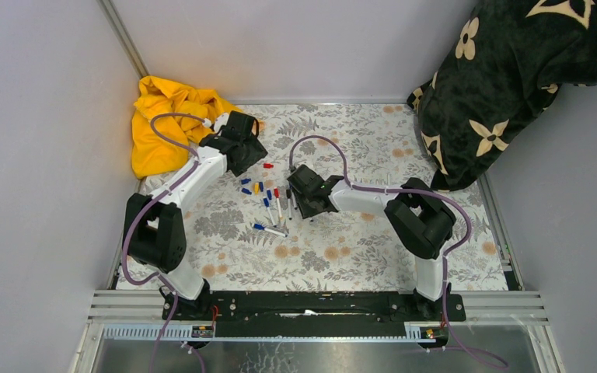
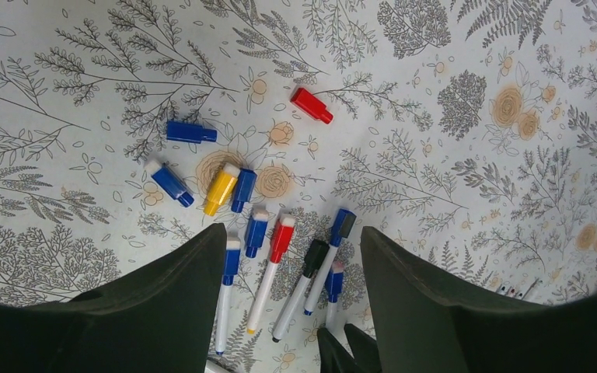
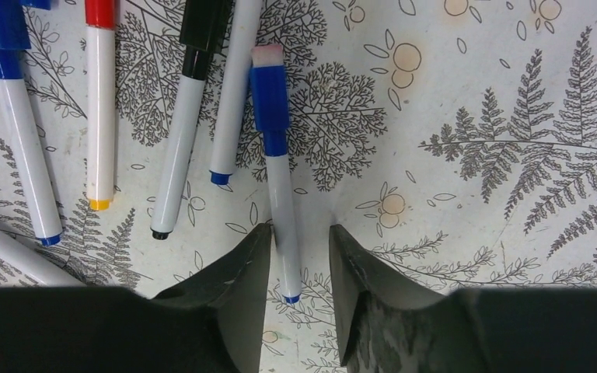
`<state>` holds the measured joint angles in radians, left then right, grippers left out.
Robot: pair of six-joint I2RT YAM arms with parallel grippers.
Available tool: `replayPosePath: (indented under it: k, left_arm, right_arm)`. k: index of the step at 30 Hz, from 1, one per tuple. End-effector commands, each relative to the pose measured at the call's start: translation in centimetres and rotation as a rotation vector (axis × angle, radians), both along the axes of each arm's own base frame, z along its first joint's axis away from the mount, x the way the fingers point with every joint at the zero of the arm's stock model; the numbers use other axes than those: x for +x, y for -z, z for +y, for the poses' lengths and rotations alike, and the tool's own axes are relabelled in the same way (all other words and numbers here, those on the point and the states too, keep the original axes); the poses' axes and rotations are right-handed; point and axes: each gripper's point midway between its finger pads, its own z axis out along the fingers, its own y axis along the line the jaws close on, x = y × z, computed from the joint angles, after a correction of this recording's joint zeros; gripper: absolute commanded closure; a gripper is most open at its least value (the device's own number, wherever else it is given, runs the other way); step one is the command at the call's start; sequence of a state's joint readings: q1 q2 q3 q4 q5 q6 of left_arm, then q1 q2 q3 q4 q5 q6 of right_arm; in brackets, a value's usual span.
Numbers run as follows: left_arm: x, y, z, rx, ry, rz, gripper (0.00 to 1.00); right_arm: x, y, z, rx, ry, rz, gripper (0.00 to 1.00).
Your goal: Open the pen caps
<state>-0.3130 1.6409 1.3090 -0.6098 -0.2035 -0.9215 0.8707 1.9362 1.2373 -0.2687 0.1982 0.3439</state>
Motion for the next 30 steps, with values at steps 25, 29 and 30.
replayPosePath:
  k: [25, 29, 30]
  left_arm:
    - [0.5, 2.9, -5.7, -0.304, 0.191, -0.032, 0.3]
    - [0.2, 2.8, -8.6, -0.392, 0.28, -0.038, 0.3]
    - [0.1, 2.8, -9.2, -0.407, 0.299, -0.039, 0.3]
  right_arm:
    - [-1.9, -3.4, -1.9, -0.005, -0.02, -0.064, 1.0]
    - [-2.0, -5.6, -1.7, 0.073, -0.02, -0.076, 1.0]
    - [-2.0, -6.0, -1.7, 0.092, -0.02, -0.075, 1.0]
